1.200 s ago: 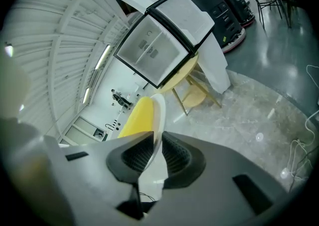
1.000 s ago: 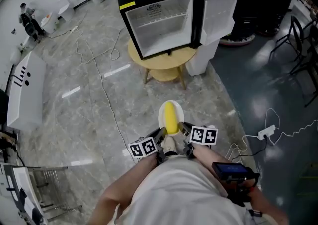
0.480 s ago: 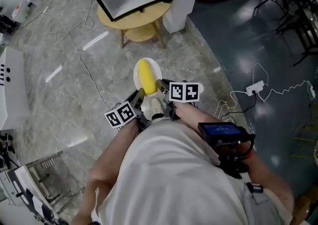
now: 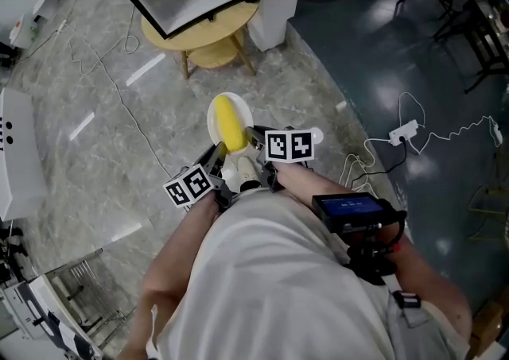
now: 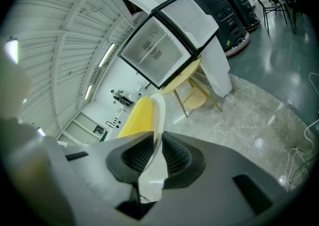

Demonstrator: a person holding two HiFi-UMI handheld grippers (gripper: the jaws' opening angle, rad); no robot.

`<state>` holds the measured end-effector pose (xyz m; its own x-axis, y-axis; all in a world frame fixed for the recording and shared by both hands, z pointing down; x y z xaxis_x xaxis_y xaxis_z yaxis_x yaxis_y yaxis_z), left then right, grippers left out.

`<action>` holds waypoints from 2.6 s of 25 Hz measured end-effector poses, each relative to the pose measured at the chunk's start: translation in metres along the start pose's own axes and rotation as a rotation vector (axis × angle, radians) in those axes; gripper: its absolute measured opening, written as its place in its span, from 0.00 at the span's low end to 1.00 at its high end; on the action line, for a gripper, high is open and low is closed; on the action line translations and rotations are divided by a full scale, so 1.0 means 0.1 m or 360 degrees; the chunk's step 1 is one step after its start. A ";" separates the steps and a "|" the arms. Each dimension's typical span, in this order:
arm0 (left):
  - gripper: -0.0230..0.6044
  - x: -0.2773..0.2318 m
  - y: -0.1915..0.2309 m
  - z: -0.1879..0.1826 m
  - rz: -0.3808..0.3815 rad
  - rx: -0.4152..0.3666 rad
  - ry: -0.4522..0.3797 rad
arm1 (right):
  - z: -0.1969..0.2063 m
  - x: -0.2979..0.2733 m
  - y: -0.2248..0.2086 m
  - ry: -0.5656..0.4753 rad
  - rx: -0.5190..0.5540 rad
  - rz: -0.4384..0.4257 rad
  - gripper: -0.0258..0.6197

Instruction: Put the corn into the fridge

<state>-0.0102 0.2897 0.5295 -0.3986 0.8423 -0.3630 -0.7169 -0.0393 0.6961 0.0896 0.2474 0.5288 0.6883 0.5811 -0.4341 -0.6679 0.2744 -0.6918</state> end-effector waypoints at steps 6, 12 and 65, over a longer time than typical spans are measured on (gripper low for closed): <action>0.15 -0.04 -0.02 0.00 0.0019 0.0007 0.0012 | -0.01 0.00 -0.03 -0.0009 -0.0005 0.0009 0.12; 0.15 -0.10 -0.03 0.02 0.0029 -0.0009 0.0035 | -0.02 0.01 -0.08 -0.0022 -0.0020 0.0023 0.12; 0.15 -1.23 0.35 -0.82 0.0124 0.0007 0.0204 | -0.90 -0.99 -0.36 -0.0085 -0.0072 0.0195 0.12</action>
<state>-0.0328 0.1403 0.5478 -0.5230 0.7613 -0.3833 -0.6783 -0.0994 0.7281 0.0712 0.1107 0.5446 0.5854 0.6483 -0.4868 -0.7320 0.1645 -0.6612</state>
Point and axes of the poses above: the fingertips, and each gripper's own axes: x backward along the fingers, y to its left, z out of its underside, the point moved 1 cm from there along x, backward along the fingers, and after that the axes turned 10 degrees about -y, right-handed, at the moved point
